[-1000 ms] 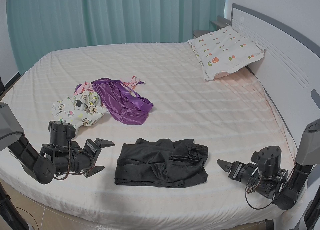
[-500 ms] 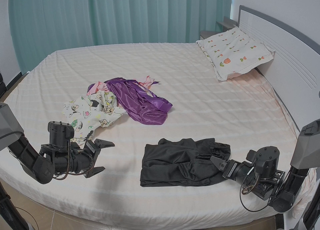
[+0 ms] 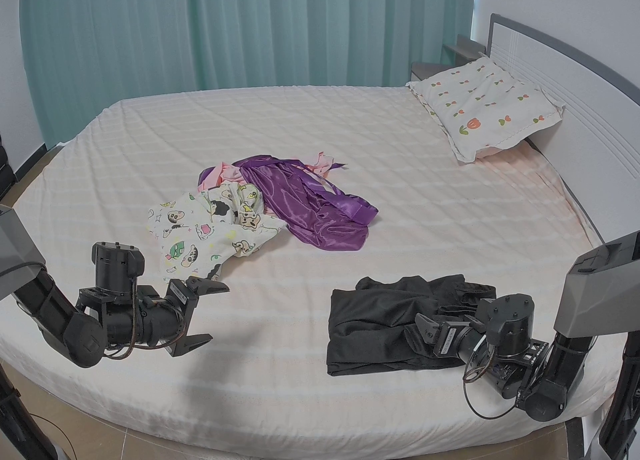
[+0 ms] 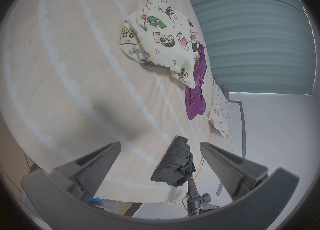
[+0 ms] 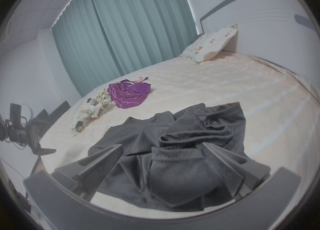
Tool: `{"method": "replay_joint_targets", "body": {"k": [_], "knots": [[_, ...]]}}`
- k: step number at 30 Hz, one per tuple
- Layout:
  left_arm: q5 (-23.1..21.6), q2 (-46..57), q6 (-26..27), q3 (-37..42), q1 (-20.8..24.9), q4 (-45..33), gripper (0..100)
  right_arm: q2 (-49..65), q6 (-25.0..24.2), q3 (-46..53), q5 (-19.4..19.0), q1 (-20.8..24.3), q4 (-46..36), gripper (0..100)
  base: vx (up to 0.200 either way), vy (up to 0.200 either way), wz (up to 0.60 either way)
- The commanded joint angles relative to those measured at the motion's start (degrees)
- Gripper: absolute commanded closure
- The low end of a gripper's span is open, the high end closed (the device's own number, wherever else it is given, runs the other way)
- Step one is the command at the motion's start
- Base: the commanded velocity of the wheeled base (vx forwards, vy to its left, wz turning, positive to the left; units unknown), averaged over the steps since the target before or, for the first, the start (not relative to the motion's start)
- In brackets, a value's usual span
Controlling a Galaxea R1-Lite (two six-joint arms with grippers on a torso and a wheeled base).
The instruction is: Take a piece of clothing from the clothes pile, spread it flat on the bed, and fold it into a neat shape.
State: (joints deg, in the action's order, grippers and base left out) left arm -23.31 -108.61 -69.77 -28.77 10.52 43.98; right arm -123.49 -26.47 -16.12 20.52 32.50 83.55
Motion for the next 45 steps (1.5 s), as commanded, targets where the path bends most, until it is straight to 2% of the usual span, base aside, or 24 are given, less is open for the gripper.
{"method": "replay_joint_targets", "body": {"k": [1, 2, 3, 7, 17, 20, 23, 26, 29, 30, 34, 45], "knots": [[0.02, 0.06, -0.11, 0.12, 0.03, -0.04, 0, -2.98, 2.74, -1.73, 0.84, -1.56, -0.15, 0, 0.000, 0.000, 0.00], [0.02, 0.06, -0.11, 0.12, 0.03, -0.04, 0, -3.42, 3.26, -1.64, 1.28, -1.65, -0.06, 0, 0.000, 0.000, 0.00], [0.02, -0.03, -0.11, 0.12, 0.03, -0.04, 0, -3.42, 3.26, -1.55, 1.37, -1.65, -0.06, 100, 0.000, 0.000, 0.00], [0.02, -0.20, -0.02, 0.12, 0.03, -0.04, 0, -3.51, 4.05, -0.85, 4.09, -2.97, 0.56, 100, 0.000, 0.000, 0.00], [-0.07, -0.38, -0.02, 0.03, 0.03, -0.04, 0, 1.94, 2.56, 7.59, 3.57, -5.52, 6.01, 100, 0.000, 0.000, 0.00], [-0.07, -0.38, -0.02, 0.03, 0.03, -0.04, 0, 3.78, -1.57, 12.34, 1.63, -6.31, 6.01, 100, 0.000, 0.000, 0.00], [-0.07, -0.47, -0.02, 0.03, 0.03, -0.04, 0, 4.57, -5.17, 15.32, -2.85, -6.31, 6.01, 100, 0.000, 0.000, 0.00], [-0.07, -0.47, -0.02, 0.03, 0.03, -0.04, 0, 3.61, -7.99, 14.09, -6.81, -7.71, 6.01, 100, 0.000, 0.000, 0.00], [-0.07, -0.47, -0.02, 0.12, 0.03, -0.04, 0, 3.61, -8.16, 11.19, -8.56, -9.56, 6.01, 100, 0.000, 0.000, 0.00], [-0.07, -0.47, -0.02, 0.03, 0.11, -0.04, 0, 3.52, -8.16, 10.58, -8.74, -9.74, 6.01, 0, 0.000, 0.000, 0.00], [-0.07, -0.47, -0.02, 0.03, 0.03, -0.04, 0, 3.61, -7.46, 8.21, -9.09, -10.70, 5.92, 0, 0.000, 0.000, 0.00], [-0.07, -0.64, -0.02, -0.06, 0.03, -0.04, 0, 5.28, -6.84, 16.12, -8.83, -10.97, 6.01, 0, 0.000, 0.000, 0.00]]}}
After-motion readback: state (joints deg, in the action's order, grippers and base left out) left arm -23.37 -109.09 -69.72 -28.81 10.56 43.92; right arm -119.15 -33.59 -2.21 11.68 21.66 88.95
